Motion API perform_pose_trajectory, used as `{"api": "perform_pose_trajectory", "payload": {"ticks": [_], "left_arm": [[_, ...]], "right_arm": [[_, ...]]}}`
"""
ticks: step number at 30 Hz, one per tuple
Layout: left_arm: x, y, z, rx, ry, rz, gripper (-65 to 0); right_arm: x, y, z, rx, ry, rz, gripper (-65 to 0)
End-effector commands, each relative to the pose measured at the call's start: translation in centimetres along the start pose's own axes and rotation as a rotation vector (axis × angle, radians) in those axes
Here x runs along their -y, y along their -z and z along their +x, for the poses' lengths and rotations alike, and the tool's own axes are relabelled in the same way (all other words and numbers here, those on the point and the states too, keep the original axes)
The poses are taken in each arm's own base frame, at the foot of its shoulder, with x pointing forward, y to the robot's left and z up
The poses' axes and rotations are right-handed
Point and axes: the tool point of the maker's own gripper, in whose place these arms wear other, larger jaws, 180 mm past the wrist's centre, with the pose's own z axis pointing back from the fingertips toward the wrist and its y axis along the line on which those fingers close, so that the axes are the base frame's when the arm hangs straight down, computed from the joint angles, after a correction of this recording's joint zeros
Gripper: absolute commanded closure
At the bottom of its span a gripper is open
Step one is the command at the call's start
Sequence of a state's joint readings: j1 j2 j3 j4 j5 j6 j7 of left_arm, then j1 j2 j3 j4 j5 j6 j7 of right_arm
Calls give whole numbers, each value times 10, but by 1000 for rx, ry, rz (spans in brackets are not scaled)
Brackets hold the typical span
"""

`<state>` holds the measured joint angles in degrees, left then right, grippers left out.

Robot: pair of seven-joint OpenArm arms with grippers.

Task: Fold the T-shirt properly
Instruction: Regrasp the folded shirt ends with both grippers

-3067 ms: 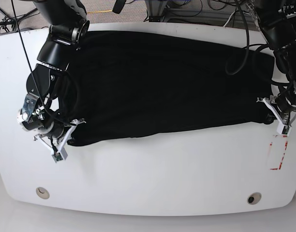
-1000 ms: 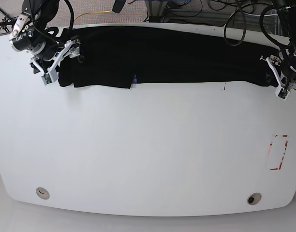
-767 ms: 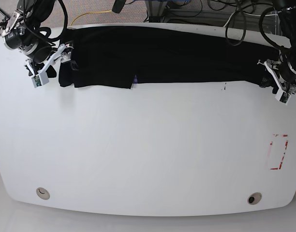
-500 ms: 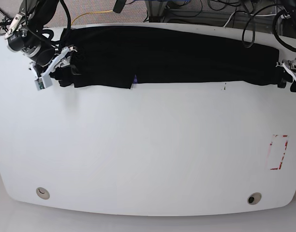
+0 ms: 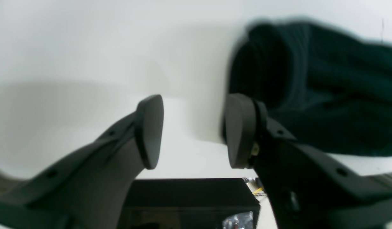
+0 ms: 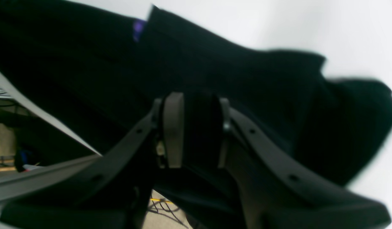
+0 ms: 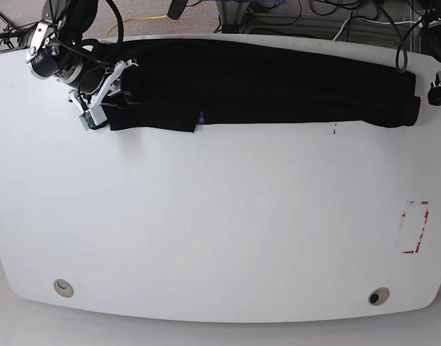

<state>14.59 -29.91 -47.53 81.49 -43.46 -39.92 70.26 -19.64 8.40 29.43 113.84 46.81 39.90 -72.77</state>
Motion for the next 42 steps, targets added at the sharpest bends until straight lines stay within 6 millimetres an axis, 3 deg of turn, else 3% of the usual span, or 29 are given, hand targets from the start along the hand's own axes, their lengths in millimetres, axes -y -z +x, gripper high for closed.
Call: {"api": "perform_pose_trajectory", "payload": {"ticks": [1,7,13,16,20,33,39,42], "left_arm": [[-3,-8,17,37,36,8,-299],[19,7,10,47,8,-62,-300],[36,5,23,124,-21,-152,-300],[37,3,26,131,-22,-166,-310],[30,-3,22,97,-20,-147,-375],[30,-14,29,107,0,-144,-378],[49,-21,48,208,-21,-254,-378],[54,-21,69,269,-21,-282,-378]], "right_arm": [[-5,-2,6,28,-16,17,-144],[-6,-2,5,24,-14,19,-144],[-6,-2,5,25,-16,18,-144],[-5,-2,5,24,-15,17,-144],[-5,-2,5,25,-15,17,-144],[-5,-2,6,26,-16,17,-144],[-5,-2,6,26,-15,17,-143],[-5,-2,6,27,-16,17,-143]]}}
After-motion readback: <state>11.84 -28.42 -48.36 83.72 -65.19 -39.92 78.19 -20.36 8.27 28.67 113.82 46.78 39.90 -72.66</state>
